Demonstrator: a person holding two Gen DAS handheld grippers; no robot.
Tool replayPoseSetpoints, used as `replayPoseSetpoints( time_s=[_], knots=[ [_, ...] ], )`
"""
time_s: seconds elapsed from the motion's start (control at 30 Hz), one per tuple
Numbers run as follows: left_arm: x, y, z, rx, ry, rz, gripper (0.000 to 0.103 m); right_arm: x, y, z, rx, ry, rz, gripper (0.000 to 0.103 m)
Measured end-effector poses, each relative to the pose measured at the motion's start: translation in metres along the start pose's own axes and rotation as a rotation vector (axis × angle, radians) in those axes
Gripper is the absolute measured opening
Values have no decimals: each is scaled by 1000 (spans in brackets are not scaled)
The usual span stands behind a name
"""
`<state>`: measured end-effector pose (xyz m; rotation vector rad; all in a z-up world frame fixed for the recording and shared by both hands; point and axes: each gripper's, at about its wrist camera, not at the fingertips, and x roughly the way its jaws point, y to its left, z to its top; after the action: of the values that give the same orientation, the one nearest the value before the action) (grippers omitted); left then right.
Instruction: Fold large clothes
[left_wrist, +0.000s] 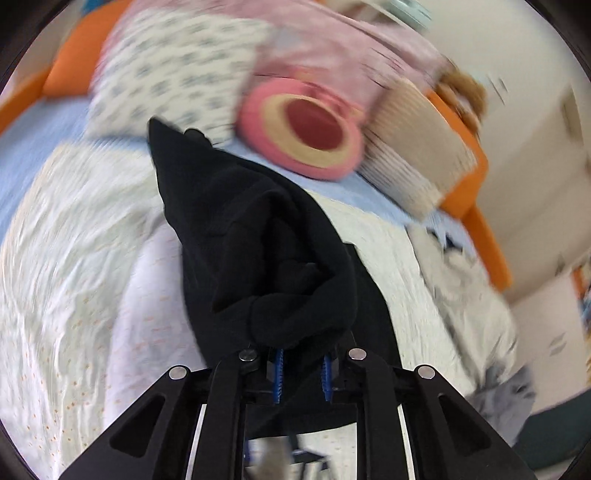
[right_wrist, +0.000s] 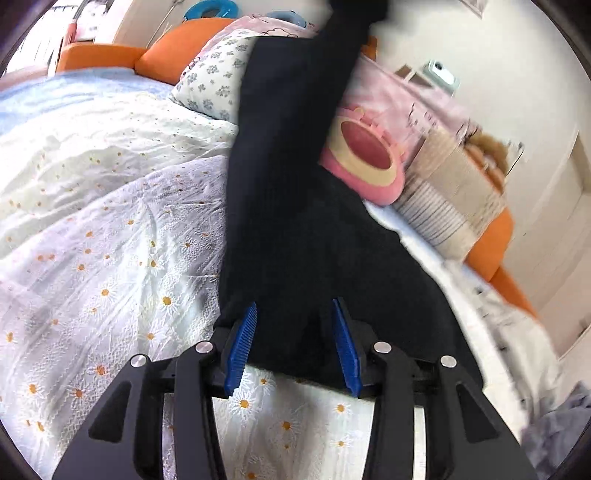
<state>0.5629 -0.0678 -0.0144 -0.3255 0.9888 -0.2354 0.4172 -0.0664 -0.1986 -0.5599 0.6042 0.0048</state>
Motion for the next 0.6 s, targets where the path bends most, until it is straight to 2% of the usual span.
replayPoseSetpoints(
  time_s=[0.1, 0.17, 0.23, 0.33, 0.47, 0.6],
  knots=[
    [29, -77, -23, 171, 16, 91, 19, 1, -5, -1, 22, 1, -1, 42],
    [50, -101, -37, 195, 45, 103, 19, 3, -9, -2, 34, 7, 10, 42],
    [76, -118, -53, 206, 83, 110, 19, 4, -9, -2, 37, 12, 12, 42],
    [98, -135, -75, 244, 87, 147, 18, 6, -7, -1, 24, 18, -3, 42],
    [104, -144, -96, 293, 48, 182, 18, 5, -4, -2, 40, 26, 14, 42],
    [89, -157, -97, 317, -10, 152, 18, 8, -15, 1, 80, 44, 48, 43]
  ],
)
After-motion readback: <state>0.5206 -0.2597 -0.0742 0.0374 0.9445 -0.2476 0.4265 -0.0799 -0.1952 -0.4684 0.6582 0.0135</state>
